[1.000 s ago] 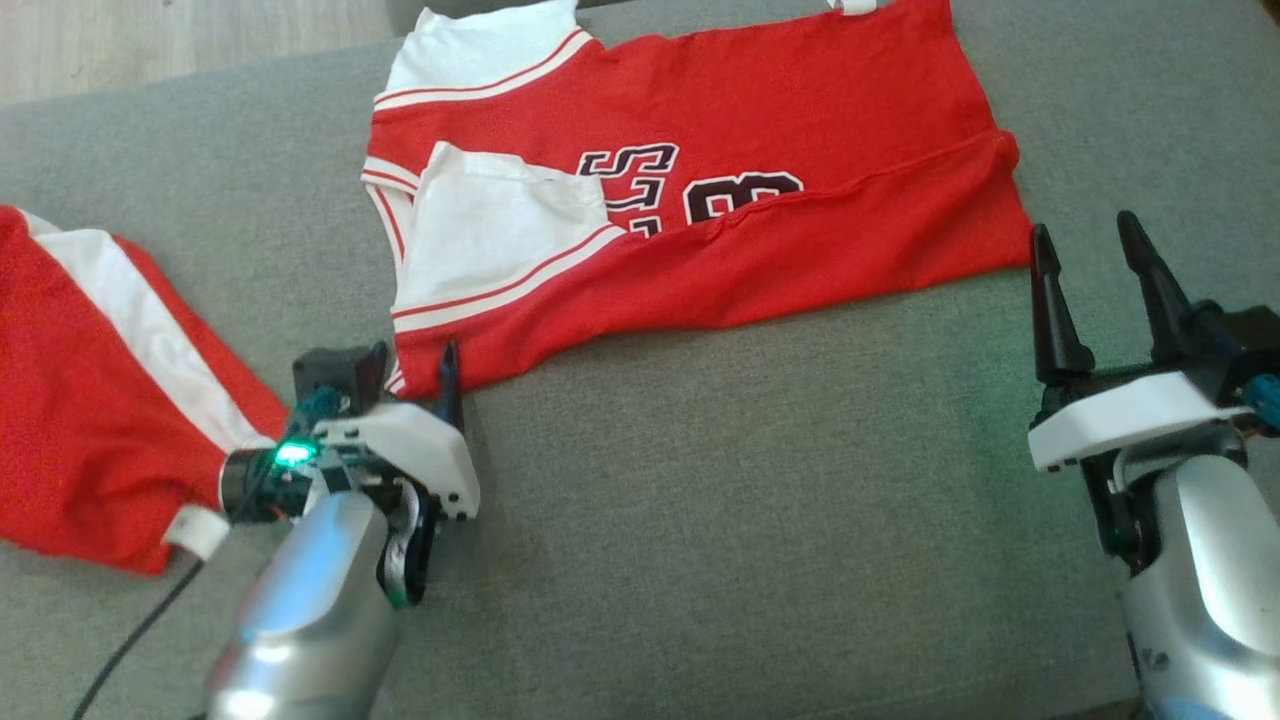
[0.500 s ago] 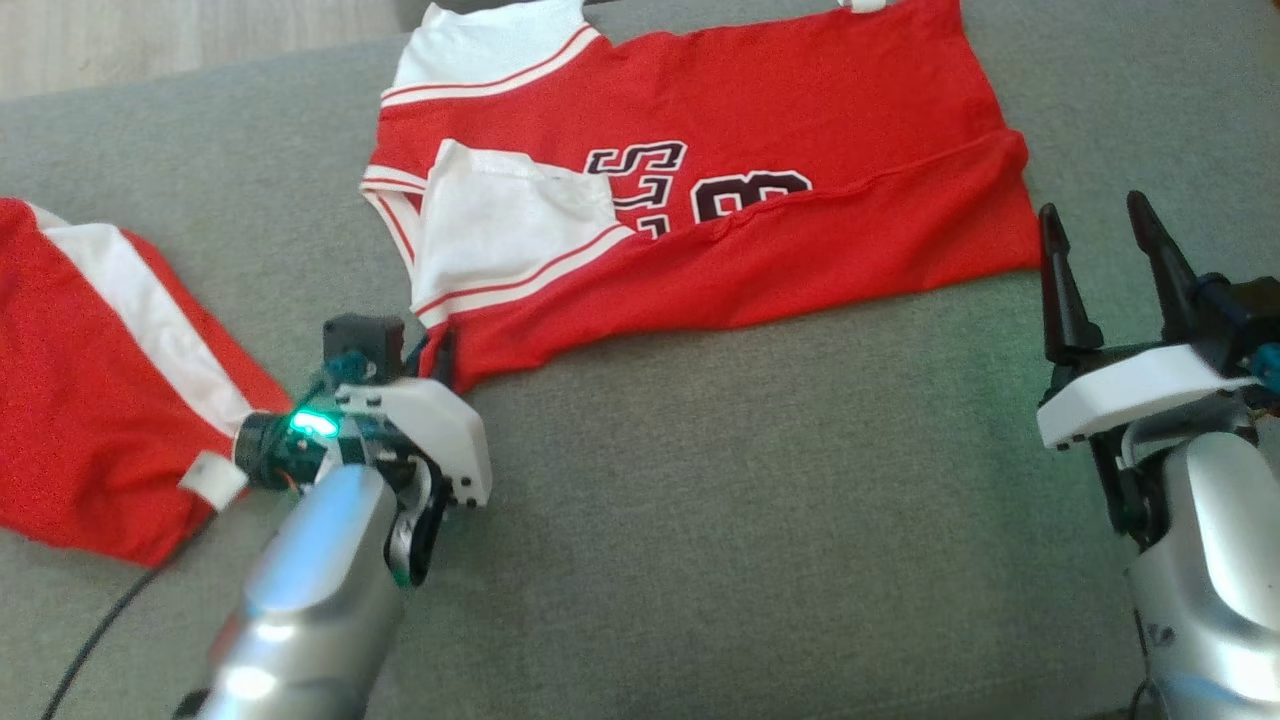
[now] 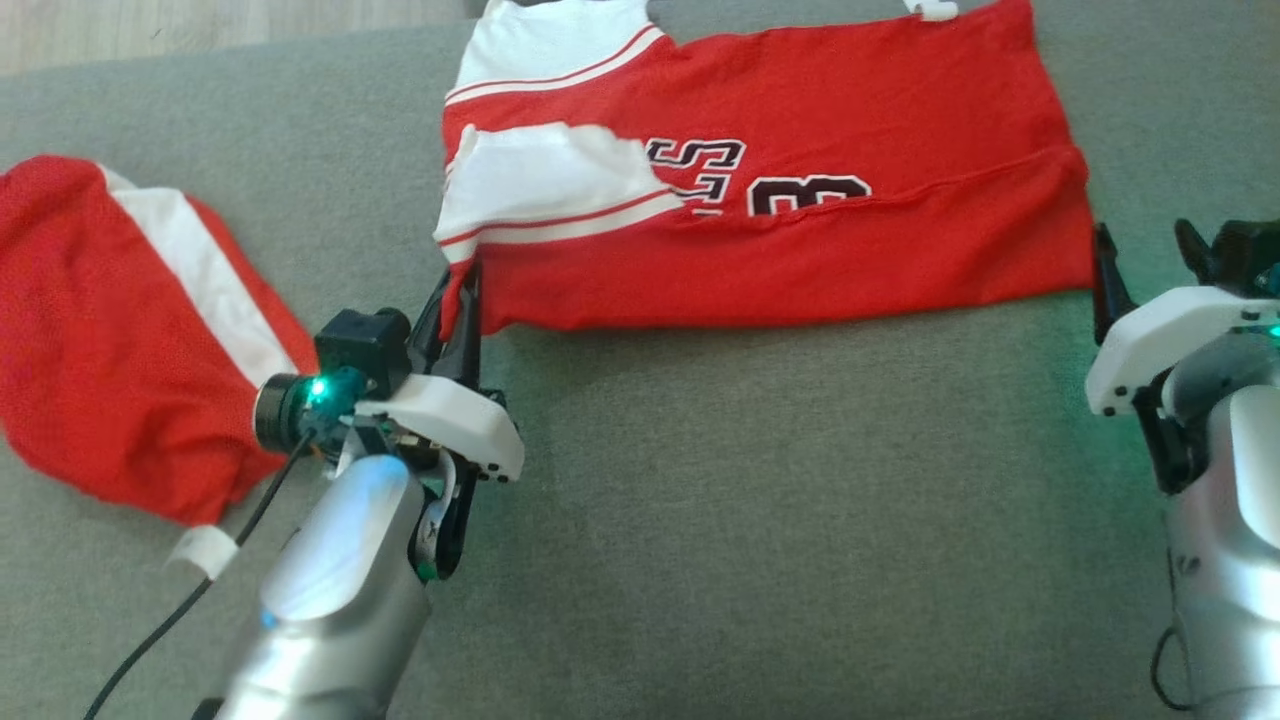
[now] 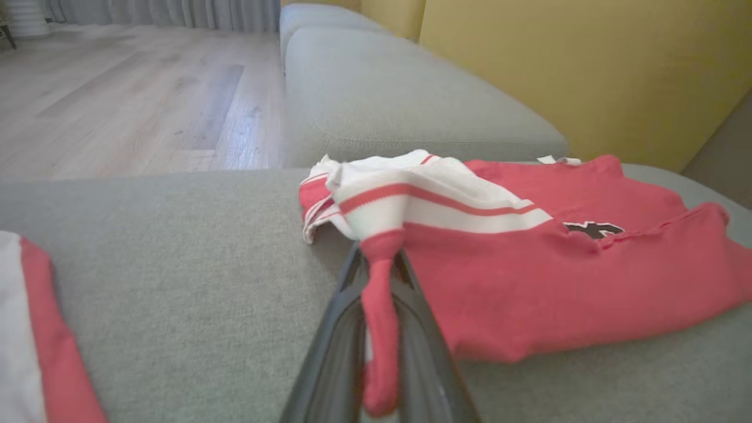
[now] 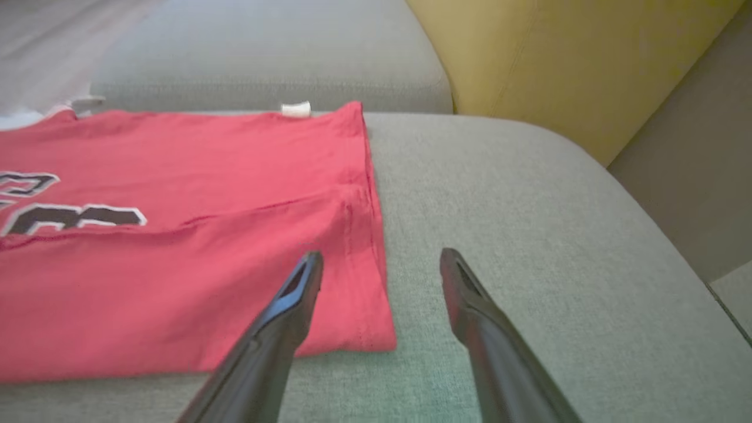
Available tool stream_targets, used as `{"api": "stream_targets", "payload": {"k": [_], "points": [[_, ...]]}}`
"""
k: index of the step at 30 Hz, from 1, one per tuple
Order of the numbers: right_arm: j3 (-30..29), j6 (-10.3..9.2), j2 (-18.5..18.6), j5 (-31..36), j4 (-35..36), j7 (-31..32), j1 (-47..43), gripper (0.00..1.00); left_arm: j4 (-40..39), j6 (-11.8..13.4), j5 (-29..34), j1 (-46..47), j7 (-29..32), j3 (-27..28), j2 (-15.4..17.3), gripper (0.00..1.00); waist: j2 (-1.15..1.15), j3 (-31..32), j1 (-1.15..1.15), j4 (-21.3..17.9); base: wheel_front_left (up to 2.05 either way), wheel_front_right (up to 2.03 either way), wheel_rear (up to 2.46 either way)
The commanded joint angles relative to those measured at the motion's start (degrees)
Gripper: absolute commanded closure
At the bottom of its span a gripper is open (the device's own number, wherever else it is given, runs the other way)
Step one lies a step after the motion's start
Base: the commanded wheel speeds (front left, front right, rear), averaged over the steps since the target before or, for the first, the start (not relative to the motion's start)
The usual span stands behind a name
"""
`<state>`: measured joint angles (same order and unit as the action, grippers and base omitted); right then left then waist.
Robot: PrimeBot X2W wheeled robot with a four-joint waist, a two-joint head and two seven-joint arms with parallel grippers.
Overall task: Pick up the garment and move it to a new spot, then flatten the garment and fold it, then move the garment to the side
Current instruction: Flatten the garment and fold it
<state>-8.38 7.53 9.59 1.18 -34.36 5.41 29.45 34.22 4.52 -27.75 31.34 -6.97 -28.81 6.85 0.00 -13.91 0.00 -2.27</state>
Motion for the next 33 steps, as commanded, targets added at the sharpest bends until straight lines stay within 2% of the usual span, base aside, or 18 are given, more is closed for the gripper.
{"api": "stream_targets", "payload": {"k": [1, 11, 17, 18, 19, 33], "points": [[-0.59, -0.04, -0.14, 2.08, -0.39, 1.36, 3.05, 0.00, -2.68, -0.14, 0.36, 1.87, -1.14, 1.63, 0.86, 1.00, 0.00, -0.56, 0.00, 0.86, 0.00, 0.00, 0.00], [-7.60, -0.04, -0.72, 10.09, -10.68, 8.17, 8.35, 0.00, -5.71, -0.87, 0.84, 1.87, -1.54, -0.25, 0.44, 1.00, 0.00, -2.24, 0.00, 3.06, 0.00, 0.00, 0.00], [-7.53, -0.04, -0.51, 11.18, -18.45, 13.79, 11.31, 0.01, -6.67, -0.81, 1.20, 1.97, -1.89, -1.04, 0.65, 1.00, 0.00, -3.14, 0.00, 4.20, 0.00, 0.00, 0.00], [-7.06, -0.04, -0.45, 10.77, -19.41, 14.29, 11.70, 0.59, -6.69, -0.75, 1.19, 1.97, -1.93, -1.06, 0.70, 1.00, 0.00, -3.17, 0.00, 4.31, 0.00, 0.00, 0.00], [-6.58, -0.04, -0.28, 10.31, -20.12, 14.35, 12.09, 1.00, -6.72, -0.69, 1.15, 1.96, -1.96, -1.05, 0.77, 1.00, 0.00, -3.23, 0.00, 4.39, 0.00, 0.00, 0.00], [2.87, -0.04, 4.96, 7.04, -24.32, 11.24, 13.94, 1.00, -4.66, 0.06, 0.14, 0.14, -1.89, -0.91, 2.06, 1.00, 0.00, 0.88, 0.00, 2.94, 0.00, 0.00, 0.00]]}}
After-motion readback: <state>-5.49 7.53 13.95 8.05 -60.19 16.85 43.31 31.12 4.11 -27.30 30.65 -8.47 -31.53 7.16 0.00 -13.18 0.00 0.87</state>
